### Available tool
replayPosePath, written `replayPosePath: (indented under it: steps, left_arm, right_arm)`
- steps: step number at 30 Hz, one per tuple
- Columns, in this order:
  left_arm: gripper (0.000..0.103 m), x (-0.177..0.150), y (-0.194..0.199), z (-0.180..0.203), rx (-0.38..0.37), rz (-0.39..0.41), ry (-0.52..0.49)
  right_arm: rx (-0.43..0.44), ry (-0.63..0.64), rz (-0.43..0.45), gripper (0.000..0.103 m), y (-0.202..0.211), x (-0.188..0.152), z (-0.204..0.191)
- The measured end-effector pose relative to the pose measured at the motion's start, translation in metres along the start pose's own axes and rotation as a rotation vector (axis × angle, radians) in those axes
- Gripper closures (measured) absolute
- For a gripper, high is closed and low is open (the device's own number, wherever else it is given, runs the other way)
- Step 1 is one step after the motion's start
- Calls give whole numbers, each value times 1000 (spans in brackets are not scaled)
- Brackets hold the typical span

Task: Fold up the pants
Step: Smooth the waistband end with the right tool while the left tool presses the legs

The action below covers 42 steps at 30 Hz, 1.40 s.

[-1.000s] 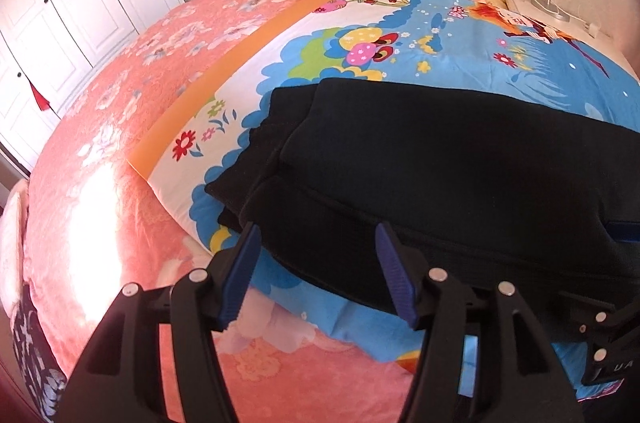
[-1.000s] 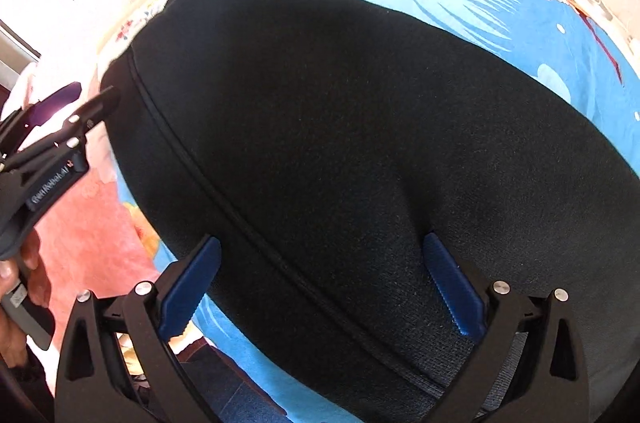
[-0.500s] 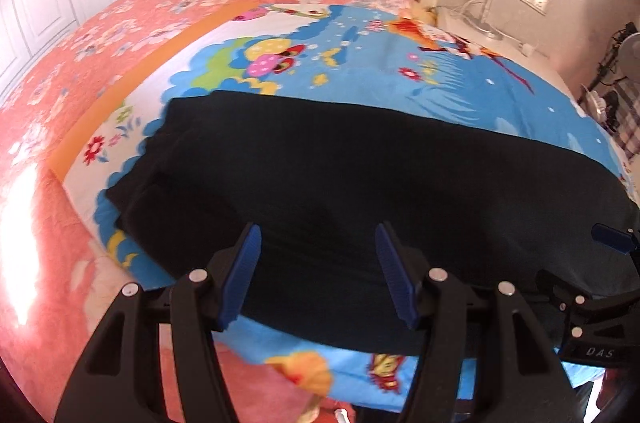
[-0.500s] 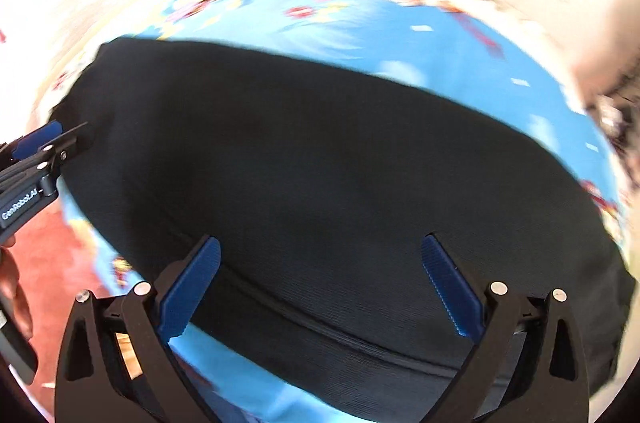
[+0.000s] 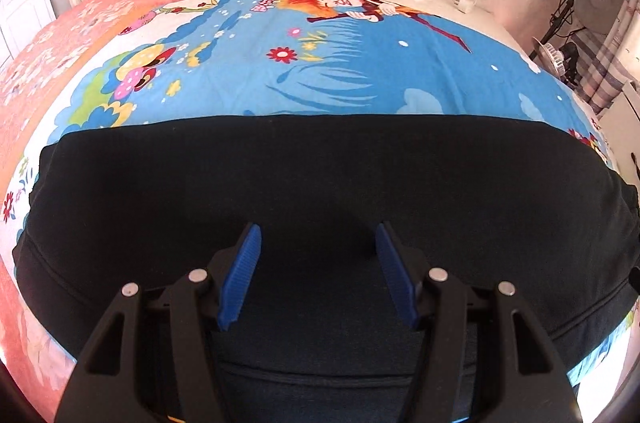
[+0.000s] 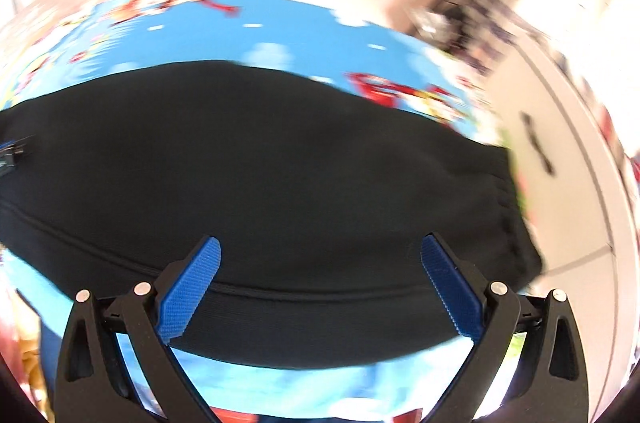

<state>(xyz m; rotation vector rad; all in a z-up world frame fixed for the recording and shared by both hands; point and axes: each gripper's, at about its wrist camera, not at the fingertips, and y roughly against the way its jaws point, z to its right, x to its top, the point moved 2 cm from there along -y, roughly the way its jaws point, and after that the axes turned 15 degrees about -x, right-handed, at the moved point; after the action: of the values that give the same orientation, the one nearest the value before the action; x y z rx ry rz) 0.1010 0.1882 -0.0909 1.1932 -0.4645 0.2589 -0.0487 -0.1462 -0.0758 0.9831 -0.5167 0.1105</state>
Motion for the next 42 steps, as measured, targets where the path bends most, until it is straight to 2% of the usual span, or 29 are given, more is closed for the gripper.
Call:
replayPosePath:
  steps: [5, 7, 11, 13, 14, 18, 20, 22, 24, 27, 29, 35, 37, 39, 42]
  left_arm:
    - [41, 6, -1, -30, 62, -27, 18]
    - [37, 8, 1, -45, 97, -43, 39]
    - [34, 11, 8, -74, 143, -52, 135]
    - [35, 16, 14, -77, 168, -37, 147]
    - [36, 18, 18, -75, 172, -22, 142]
    - [36, 26, 28, -52, 108, 42, 66]
    - [37, 29, 22, -43, 96, 29, 42]
    - [43, 31, 13, -37, 76, 12, 40]
    - [43, 31, 4, -33, 83, -14, 34]
    - [44, 29, -12, -38, 83, -60, 66]
    - [44, 29, -17, -47, 84, -63, 75]
    - [44, 36, -11, -79, 143, -69, 135]
    - [38, 37, -7, -92, 156, -71, 173]
    - [33, 36, -3, -102, 195, -71, 189]
    - [35, 33, 5, -107, 227, -58, 226]
  right_arm:
    - [-75, -93, -73, 6, -36, -20, 65]
    - [-101, -122, -107, 6, -50, -30, 86]
    - [-73, -146, -229, 6, -87, -49, 105]
    - [-53, -146, -258, 6, -96, -56, 103]
    - [-42, -151, -260, 6, -98, -58, 103]
    - [-48, -147, -245, 5, -101, -61, 102]
    - [-52, -149, -240, 5, -100, -63, 102]
    - [-53, -150, -239, 5, -100, -63, 103]
    - [-52, -155, -242, 5, -99, -64, 102]
    - [-47, -157, -247, 5, -95, -68, 99]
    - [-49, -151, -246, 5, -96, -68, 99]
    - [-83, -119, -229, 5, -93, -66, 95]
    - [-93, -105, -225, 5, -92, -65, 92]
    - [-88, -107, -231, 5, -91, -63, 91]
    - [-57, -118, -249, 5, -95, -61, 94]
